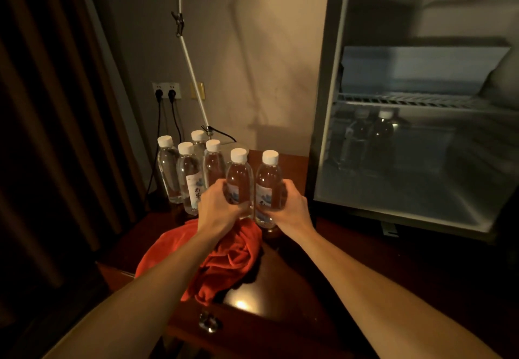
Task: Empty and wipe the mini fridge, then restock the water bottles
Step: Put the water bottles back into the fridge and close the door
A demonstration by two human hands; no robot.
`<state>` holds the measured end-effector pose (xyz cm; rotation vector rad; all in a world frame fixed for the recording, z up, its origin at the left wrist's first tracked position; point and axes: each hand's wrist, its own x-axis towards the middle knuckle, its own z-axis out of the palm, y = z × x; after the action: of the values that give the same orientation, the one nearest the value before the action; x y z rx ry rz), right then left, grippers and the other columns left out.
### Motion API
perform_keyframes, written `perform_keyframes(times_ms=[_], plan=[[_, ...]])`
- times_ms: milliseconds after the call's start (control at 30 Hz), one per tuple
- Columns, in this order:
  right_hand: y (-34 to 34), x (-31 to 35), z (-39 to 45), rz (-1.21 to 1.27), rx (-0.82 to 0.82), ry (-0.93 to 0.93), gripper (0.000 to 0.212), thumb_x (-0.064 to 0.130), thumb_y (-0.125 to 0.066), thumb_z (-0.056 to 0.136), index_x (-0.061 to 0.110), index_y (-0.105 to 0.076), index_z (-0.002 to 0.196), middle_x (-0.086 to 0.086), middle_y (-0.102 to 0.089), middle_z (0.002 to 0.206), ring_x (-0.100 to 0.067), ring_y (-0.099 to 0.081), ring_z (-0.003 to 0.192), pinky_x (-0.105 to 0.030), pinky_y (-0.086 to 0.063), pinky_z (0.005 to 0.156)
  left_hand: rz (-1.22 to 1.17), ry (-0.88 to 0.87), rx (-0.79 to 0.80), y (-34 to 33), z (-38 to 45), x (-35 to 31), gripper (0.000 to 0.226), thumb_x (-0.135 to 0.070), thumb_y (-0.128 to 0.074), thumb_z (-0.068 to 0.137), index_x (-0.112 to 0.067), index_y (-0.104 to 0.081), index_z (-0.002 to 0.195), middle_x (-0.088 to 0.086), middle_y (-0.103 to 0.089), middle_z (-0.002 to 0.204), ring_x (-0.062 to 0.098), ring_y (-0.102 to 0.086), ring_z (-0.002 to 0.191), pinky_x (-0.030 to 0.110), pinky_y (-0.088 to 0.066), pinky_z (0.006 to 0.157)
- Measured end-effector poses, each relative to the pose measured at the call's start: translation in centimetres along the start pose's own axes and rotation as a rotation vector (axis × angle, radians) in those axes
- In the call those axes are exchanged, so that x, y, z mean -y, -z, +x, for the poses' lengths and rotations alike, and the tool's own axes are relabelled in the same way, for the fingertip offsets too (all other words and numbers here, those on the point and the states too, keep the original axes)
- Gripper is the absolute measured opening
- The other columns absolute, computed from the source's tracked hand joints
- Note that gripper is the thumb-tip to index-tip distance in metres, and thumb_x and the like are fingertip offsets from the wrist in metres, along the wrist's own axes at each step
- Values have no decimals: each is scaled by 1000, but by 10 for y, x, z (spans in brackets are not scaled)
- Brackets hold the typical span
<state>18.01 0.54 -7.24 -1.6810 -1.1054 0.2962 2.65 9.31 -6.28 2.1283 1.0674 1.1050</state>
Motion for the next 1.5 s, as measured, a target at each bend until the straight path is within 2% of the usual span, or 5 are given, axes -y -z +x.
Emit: perform_keyframes(times_ms=[633,833,1100,1333,1500], plan=[[187,-12,-41,29,-264,3,63,39,-86,66,27,-53,119,12,-64,108,-3,-60,93,-13,-42,70,-138,-196,142,-72,-31,-151,49,-42,-91,58,-26,-61,94,-13,-67,84,1,-65,76,30,-59,70],[226,-47,-8,-1,-334,-47,48,33,-86,68,30,-55,105,12,-68,103,-11,-65,101,-38,-54,91,-144,-219,192,-126,2,-181,42,-34,-90,64,-24,-61,93,-14,-66,85,1,-64,78,31,-59,73],[236,-82,42,41,-269,-44,38,20,-84,75,31,-54,95,21,-61,91,4,-63,88,-8,-44,66,-142,-175,205,-187,38,-185,31,-34,-85,71,-36,-56,80,-16,-62,77,2,-62,74,18,-48,63],[219,-108,79,135,-361,37,43,15,-90,66,24,-60,97,9,-70,90,1,-69,83,-28,-56,73,-79,-105,152,-215,61,-178,34,-36,-84,71,-23,-65,97,-3,-71,90,16,-67,84,41,-57,79],[210,-117,92,165,-363,21,67,53,-89,57,20,-60,108,4,-73,96,-11,-71,90,-46,-59,78,-57,-85,122,-223,72,-175,42,-39,-83,73,-16,-65,103,4,-72,97,22,-68,90,40,-56,80]])
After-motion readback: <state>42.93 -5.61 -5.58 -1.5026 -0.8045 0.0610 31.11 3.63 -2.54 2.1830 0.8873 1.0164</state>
